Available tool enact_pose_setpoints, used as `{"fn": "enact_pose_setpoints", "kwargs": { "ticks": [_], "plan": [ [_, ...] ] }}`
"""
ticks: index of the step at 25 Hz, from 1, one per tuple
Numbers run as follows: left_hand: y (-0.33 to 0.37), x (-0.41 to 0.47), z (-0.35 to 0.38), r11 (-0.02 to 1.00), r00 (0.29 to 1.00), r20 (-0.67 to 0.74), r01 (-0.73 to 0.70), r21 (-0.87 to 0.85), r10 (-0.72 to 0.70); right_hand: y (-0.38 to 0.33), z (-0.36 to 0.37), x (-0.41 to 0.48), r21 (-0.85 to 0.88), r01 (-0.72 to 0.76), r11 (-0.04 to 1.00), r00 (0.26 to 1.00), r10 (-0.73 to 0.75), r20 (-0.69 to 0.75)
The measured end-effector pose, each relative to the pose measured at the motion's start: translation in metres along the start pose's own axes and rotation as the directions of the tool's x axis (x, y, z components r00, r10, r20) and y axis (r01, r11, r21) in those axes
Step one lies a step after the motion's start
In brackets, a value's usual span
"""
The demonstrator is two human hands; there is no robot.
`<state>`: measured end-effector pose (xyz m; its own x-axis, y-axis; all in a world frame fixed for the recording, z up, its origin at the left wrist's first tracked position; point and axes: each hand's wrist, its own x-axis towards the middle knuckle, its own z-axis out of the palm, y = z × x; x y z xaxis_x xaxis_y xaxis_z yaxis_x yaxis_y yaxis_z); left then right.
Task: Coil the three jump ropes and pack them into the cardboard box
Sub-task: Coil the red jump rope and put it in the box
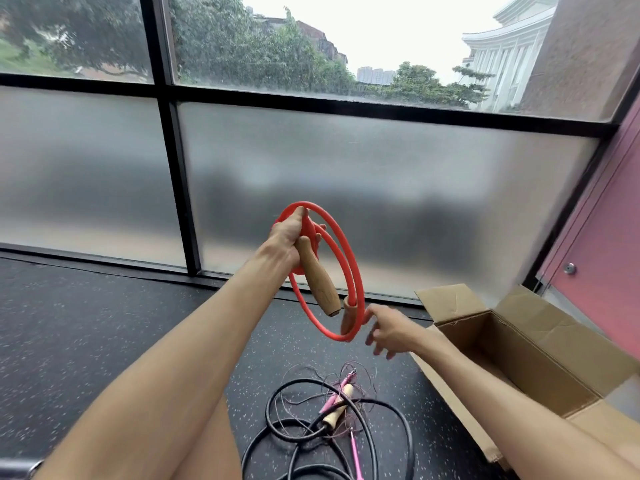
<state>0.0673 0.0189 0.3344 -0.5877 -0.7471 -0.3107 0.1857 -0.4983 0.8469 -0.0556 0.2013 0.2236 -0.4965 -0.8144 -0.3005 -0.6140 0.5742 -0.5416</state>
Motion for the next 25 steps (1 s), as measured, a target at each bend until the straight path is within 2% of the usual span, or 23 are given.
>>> {"fn": "enact_pose_setpoints", "kwargs": {
  "ticks": [2, 3, 5, 7, 10, 13, 16, 18, 20, 21, 23, 24, 25],
  "plan": [
    [-0.006, 0.000, 0.004, 0.999, 1.000, 0.001, -0.021, 0.024, 0.021, -0.017, -0.011, -0.003, 0.302, 0.111, 0.947, 0.982, -0.057, -0.180],
    [-0.010, 0.001, 0.006, 0.998, 0.999, 0.008, -0.036, 0.058, 0.035, -0.027, -0.017, -0.007, 0.474, 0.174, 0.863, 0.975, -0.082, -0.209],
    [-0.017, 0.002, 0.009, 0.988, 0.998, 0.038, -0.054, 0.146, 0.049, -0.045, -0.024, -0.016, 0.693, 0.214, 0.689, 0.977, -0.156, -0.148],
    [-0.020, 0.000, 0.010, 0.968, 0.994, 0.098, -0.060, 0.243, 0.037, -0.058, -0.026, -0.021, 0.755, 0.211, 0.620, 0.971, -0.222, -0.090],
    [-0.016, -0.006, 0.008, 0.886, 0.977, 0.212, -0.120, 0.449, 0.026, -0.062, -0.029, -0.016, 0.785, 0.229, 0.576, 0.970, -0.207, -0.131],
    [-0.012, -0.010, 0.005, 0.651, 0.948, 0.317, -0.261, 0.713, 0.033, -0.049, -0.040, -0.010, 0.842, 0.169, 0.512, 0.985, -0.075, -0.152],
    [-0.019, -0.005, 0.001, 0.364, 0.942, 0.329, -0.283, 0.887, -0.069, -0.034, -0.044, -0.004, 0.786, 0.103, 0.610, 0.979, 0.077, -0.188],
    [-0.027, -0.001, -0.002, 0.188, 0.936, 0.300, -0.266, 0.945, -0.184, -0.021, -0.041, 0.005, 0.682, -0.023, 0.731, 0.959, 0.210, -0.192],
    [-0.036, 0.002, -0.005, 0.045, 0.932, 0.277, -0.275, 0.961, -0.231, -0.009, -0.036, 0.007, 0.534, -0.172, 0.827, 0.949, 0.285, -0.136],
    [-0.040, 0.004, -0.005, 0.007, 0.933, 0.274, -0.281, 0.960, -0.233, -0.006, -0.034, 0.007, 0.455, -0.211, 0.865, 0.951, 0.289, -0.109],
    [-0.045, 0.008, -0.002, 0.004, 0.928, 0.302, -0.309, 0.951, -0.217, -0.009, -0.029, 0.004, 0.320, -0.206, 0.925, 0.961, 0.252, -0.110],
    [-0.046, 0.009, 0.001, 0.030, 0.924, 0.324, -0.325, 0.945, -0.205, -0.015, -0.028, 0.002, 0.312, -0.177, 0.933, 0.968, 0.223, -0.119],
    [-0.046, 0.010, 0.004, 0.064, 0.919, 0.348, -0.342, 0.937, -0.184, -0.022, -0.027, 0.001, 0.385, -0.136, 0.913, 0.978, 0.186, -0.096]
  ]
}}
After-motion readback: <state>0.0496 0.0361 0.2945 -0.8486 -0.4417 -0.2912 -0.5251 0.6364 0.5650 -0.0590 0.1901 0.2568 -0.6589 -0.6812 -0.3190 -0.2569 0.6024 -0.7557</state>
